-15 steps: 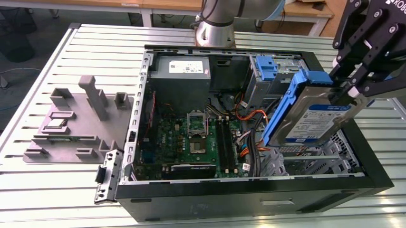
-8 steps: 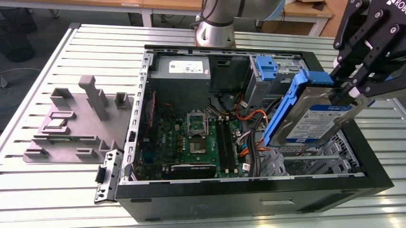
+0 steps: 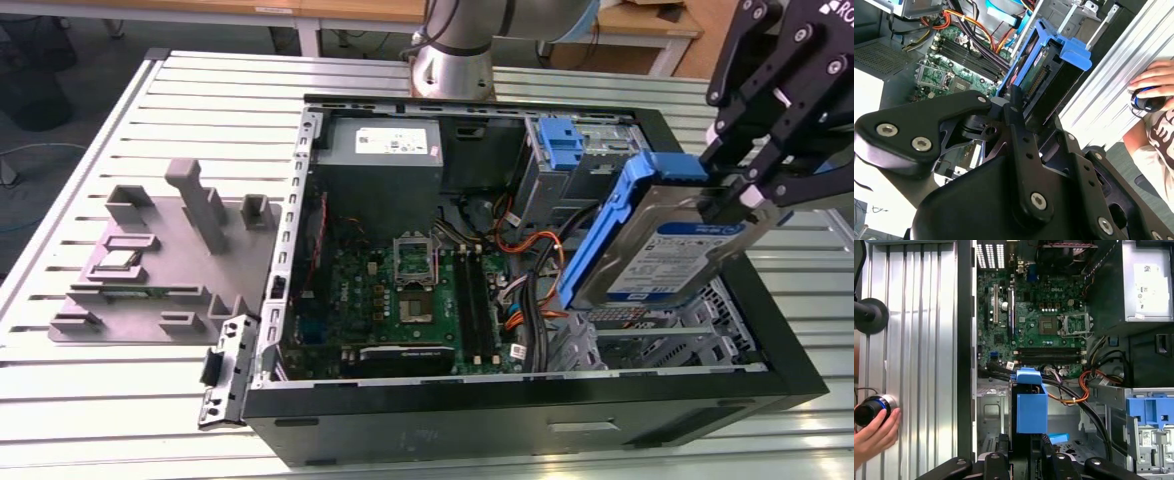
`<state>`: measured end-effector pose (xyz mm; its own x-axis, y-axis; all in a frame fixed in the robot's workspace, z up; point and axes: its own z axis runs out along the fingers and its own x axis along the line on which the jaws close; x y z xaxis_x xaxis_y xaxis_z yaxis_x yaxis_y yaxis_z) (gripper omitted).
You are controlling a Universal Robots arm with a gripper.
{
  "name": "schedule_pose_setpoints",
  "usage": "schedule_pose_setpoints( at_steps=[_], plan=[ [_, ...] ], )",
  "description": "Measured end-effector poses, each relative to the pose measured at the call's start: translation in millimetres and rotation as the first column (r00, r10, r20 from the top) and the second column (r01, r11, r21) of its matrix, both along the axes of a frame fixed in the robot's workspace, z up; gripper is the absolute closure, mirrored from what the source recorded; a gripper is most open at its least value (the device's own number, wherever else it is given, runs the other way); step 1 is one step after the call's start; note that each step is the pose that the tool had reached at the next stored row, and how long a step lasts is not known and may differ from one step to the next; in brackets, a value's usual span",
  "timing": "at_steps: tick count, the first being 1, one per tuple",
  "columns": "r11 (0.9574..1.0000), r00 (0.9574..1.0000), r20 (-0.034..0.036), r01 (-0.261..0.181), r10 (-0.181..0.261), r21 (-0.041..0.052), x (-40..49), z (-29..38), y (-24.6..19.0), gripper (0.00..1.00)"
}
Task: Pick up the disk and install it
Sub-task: 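Insert the disk into the insertion slot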
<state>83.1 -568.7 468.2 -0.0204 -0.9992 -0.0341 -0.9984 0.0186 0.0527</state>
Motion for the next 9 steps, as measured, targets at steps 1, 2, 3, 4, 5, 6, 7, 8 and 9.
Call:
schedule_pose_setpoints(
  at_steps=[1, 2, 3, 4, 5, 6, 7, 8, 9],
  plan=[
    [1.0, 1.0, 0.0, -0.002, 0.002, -0.0001, 1.0, -0.2, 0.0, 0.65],
    [1.0, 1.0, 0.0, -0.004, 0.004, -0.0001, 2.0, -0.4, 0.0, 0.65],
    [1.0, 1.0, 0.0, -0.007, 0.007, 0.0, 3.0, -0.7, 0.0, 0.65],
    [1.0, 1.0, 0.0, -0.009, 0.009, 0.0, 3.8, -0.9, 0.0, 0.65],
    [0.9999, 0.9999, 0.0, -0.012, 0.012, 0.0001, 4.2, -1.2, 0.0, 0.65],
    [0.9999, 0.9999, 0.0, -0.015, 0.015, 0.0, 4.5, -1.5, -0.2, 0.65],
    [0.9998, 0.9998, 0.0, -0.019, 0.019, 0.0, 4.6, -1.9, -0.4, 0.65],
    [0.9997, 0.9997, 0.0, -0.023, 0.023, 0.0001, 4.8, -2.2, -0.6, 0.65],
    [0.9996, 0.9996, 0.0, -0.027, 0.027, 0.0001, 5.1, -2.6, -0.7, 0.65]
  ],
)
